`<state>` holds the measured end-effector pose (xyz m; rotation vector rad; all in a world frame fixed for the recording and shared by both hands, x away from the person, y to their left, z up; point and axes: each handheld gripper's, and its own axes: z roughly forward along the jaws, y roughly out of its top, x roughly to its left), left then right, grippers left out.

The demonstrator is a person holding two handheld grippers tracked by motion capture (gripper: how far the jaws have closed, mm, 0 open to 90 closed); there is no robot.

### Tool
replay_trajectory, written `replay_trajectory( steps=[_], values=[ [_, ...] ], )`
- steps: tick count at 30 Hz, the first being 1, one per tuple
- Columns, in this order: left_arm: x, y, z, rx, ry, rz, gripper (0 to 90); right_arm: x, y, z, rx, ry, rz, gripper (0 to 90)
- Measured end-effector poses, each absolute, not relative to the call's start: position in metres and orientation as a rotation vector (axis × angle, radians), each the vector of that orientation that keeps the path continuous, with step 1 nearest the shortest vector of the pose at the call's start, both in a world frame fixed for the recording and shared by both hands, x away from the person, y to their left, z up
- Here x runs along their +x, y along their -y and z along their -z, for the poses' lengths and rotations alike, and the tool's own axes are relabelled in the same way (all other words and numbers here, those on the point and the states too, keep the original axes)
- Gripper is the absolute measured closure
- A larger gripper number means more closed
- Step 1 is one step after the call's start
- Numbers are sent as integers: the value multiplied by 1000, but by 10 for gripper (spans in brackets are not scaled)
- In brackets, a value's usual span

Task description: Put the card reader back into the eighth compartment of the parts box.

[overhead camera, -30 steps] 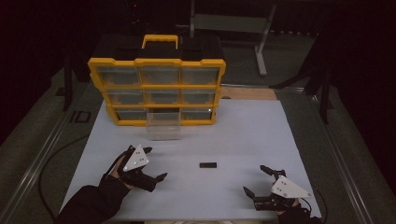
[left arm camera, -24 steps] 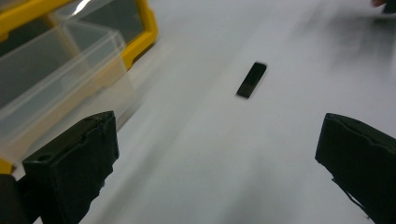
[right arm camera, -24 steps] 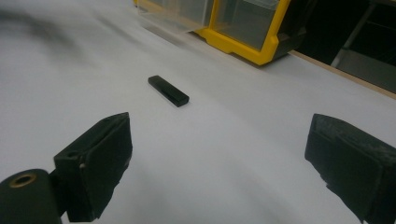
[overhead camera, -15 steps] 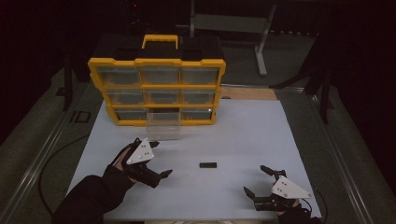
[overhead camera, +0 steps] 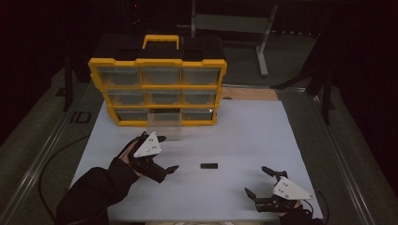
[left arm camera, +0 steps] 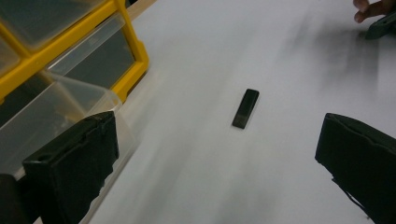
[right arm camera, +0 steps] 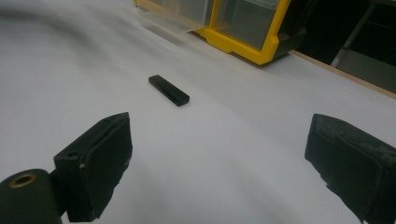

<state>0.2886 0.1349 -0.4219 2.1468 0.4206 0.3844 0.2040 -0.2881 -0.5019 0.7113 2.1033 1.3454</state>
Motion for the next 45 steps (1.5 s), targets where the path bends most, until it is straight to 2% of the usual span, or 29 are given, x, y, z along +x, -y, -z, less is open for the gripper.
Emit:
replay_trajectory(
  steps=[29, 45],
  values=[
    [302, -85, 416, 2174, -286, -345, 0, 204, 289, 502, 712, -2101, -1344, 74],
    [309, -58, 434, 2193, -247, -311, 0, 204, 289, 502, 717, -2102, -1345, 74]
  ],
)
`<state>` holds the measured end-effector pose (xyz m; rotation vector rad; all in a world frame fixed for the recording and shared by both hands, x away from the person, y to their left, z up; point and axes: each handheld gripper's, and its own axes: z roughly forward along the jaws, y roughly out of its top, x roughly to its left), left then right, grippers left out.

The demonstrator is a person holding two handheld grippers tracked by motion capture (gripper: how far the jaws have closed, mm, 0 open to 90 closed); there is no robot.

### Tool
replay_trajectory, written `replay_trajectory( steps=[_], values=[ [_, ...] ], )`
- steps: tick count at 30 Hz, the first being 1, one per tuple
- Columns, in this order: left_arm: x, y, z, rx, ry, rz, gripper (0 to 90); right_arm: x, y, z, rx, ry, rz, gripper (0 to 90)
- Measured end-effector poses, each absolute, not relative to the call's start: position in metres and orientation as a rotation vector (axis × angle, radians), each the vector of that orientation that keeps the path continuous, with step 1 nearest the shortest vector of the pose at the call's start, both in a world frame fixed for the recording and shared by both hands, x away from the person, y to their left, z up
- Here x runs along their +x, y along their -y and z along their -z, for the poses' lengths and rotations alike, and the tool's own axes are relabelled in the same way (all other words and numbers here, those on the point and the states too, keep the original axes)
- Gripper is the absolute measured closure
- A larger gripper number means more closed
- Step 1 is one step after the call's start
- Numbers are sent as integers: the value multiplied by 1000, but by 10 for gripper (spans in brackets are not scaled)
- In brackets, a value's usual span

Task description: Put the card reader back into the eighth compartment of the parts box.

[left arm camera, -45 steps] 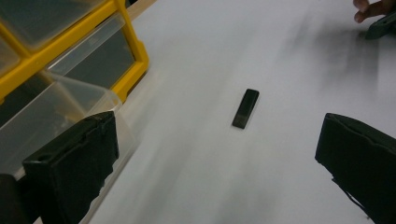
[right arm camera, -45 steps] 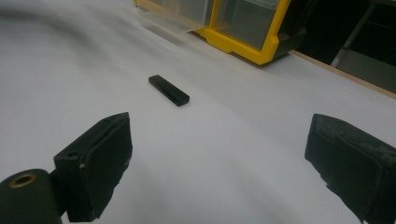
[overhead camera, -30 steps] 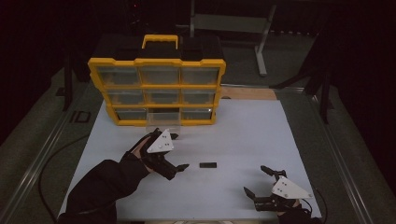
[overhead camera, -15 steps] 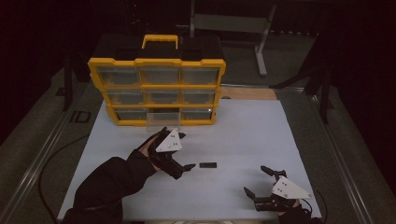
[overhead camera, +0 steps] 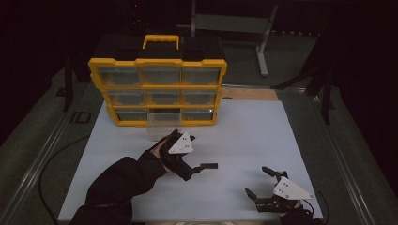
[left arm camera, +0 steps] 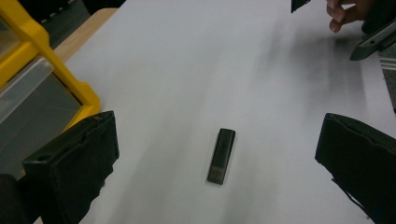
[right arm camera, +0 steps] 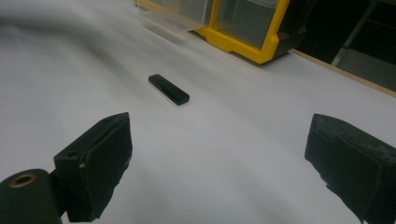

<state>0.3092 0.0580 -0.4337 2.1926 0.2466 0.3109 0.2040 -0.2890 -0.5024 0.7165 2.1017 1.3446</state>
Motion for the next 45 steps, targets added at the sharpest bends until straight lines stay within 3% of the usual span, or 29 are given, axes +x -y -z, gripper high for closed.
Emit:
replay_trajectory(
  steps=[19, 45],
  values=[
    [322, -26, 474, 2240, -243, -222, 16, 204, 289, 503, 711, -2107, -1348, 74],
    [329, -4, 507, 2394, -234, -212, 213, 204, 289, 503, 713, -2106, -1346, 74]
  ],
)
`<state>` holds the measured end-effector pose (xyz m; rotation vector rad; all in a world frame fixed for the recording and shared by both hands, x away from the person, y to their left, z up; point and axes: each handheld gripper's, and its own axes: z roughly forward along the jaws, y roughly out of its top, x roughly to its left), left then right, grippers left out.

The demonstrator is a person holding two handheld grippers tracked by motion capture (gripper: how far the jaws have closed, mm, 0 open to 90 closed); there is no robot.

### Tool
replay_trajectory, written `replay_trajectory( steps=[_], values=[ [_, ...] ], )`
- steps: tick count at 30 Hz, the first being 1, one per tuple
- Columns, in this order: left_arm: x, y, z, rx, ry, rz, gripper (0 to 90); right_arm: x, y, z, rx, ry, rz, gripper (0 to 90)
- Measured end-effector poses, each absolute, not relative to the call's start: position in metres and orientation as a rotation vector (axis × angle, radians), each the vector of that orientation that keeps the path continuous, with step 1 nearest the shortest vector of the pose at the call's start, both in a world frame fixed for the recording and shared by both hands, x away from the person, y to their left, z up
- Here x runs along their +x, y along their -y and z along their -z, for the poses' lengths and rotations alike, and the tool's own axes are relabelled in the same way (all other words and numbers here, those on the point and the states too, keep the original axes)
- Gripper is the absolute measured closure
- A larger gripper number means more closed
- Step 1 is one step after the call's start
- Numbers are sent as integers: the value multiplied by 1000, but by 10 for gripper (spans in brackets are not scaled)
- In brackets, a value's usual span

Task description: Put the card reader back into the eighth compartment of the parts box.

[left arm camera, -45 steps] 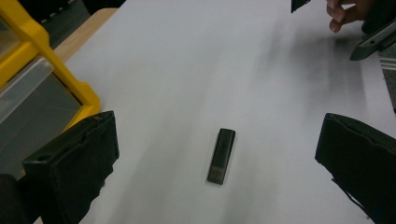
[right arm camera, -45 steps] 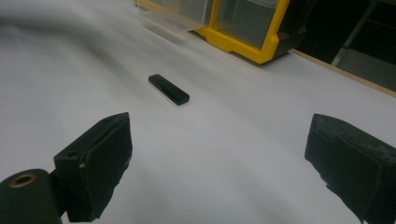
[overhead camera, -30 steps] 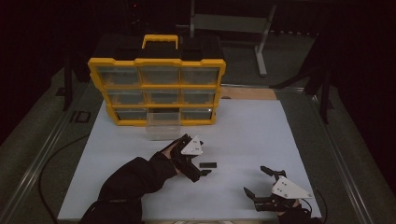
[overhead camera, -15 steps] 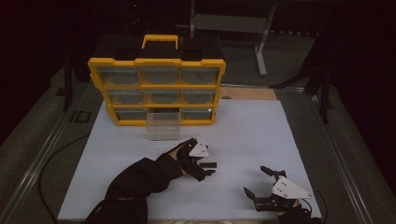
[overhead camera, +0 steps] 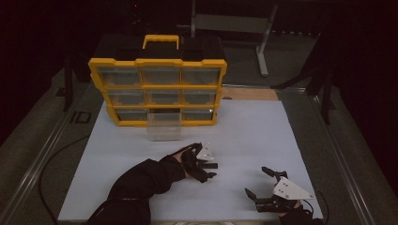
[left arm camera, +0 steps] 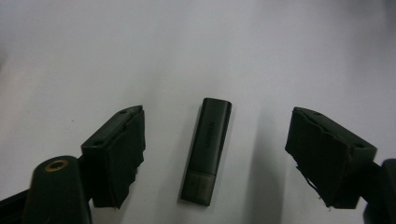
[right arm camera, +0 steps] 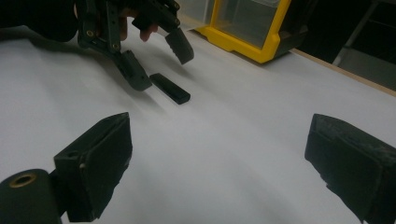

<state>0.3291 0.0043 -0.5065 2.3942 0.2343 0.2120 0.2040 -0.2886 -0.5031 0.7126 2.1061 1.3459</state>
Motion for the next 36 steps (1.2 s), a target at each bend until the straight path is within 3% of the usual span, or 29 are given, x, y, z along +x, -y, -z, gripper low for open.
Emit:
replay_trajectory(
  steps=[20, 29, 36],
  values=[
    [336, 2, 512, 2461, -234, -185, 558, 204, 289, 503, 713, -2105, -1344, 74],
    [339, 7, 510, 2491, -228, -172, 675, 204, 289, 503, 706, -2110, -1338, 74],
    [341, 10, 509, 2518, -235, -146, 691, 204, 289, 503, 706, -2111, -1337, 74]
  ],
)
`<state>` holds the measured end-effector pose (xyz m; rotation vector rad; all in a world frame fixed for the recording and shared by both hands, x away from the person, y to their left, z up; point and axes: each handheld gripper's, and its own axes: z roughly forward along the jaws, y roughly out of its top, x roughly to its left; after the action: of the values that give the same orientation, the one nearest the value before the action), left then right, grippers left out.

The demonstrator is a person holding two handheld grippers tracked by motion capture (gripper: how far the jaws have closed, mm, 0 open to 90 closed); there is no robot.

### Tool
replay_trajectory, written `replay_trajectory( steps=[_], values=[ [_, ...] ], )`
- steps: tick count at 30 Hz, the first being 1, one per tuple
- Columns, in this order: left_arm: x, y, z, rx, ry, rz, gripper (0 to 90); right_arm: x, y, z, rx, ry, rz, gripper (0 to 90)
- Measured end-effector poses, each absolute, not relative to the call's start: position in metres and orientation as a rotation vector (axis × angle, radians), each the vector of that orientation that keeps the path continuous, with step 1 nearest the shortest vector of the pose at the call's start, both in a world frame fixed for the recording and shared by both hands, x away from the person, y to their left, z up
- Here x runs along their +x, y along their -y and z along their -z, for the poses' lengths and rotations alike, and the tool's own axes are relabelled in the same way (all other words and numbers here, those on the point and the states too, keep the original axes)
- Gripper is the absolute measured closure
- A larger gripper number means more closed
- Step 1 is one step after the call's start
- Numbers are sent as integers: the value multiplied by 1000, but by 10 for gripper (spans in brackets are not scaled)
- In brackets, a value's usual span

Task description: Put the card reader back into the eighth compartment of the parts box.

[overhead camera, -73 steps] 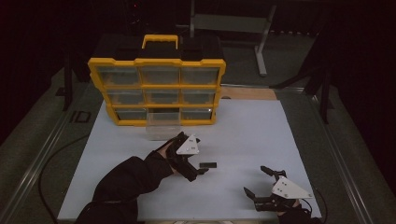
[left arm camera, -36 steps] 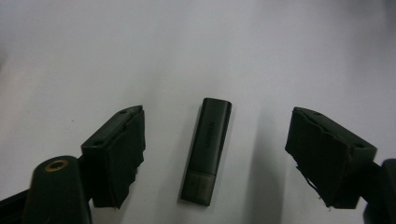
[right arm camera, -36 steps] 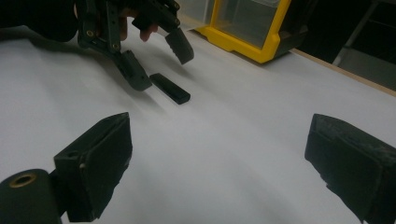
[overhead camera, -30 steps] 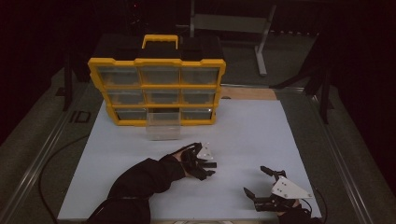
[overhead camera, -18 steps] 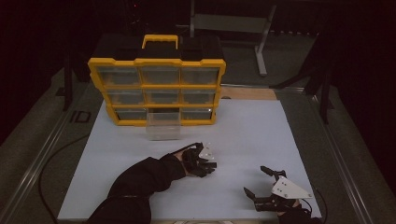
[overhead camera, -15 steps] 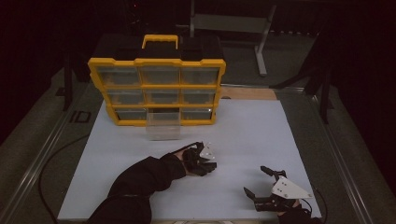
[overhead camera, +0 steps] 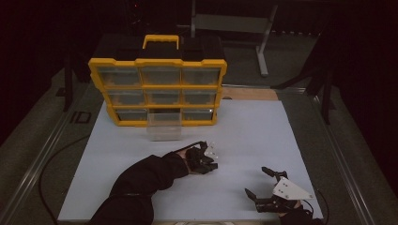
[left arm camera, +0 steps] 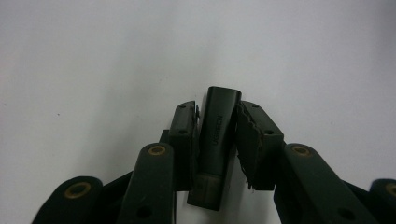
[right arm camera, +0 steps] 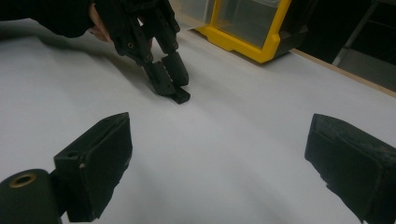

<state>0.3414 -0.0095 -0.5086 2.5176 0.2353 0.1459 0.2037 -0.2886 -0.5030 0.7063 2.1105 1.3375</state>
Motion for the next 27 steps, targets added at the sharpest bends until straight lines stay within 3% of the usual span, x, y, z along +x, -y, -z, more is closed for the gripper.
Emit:
replay_trajectory(
  steps=[4, 27],
  values=[
    [341, 12, 508, 2533, -225, -143, 726, 204, 289, 503, 705, -2110, -1337, 75],
    [338, 13, 500, 2573, -208, -128, 738, 204, 289, 503, 710, -2106, -1337, 75]
  ],
)
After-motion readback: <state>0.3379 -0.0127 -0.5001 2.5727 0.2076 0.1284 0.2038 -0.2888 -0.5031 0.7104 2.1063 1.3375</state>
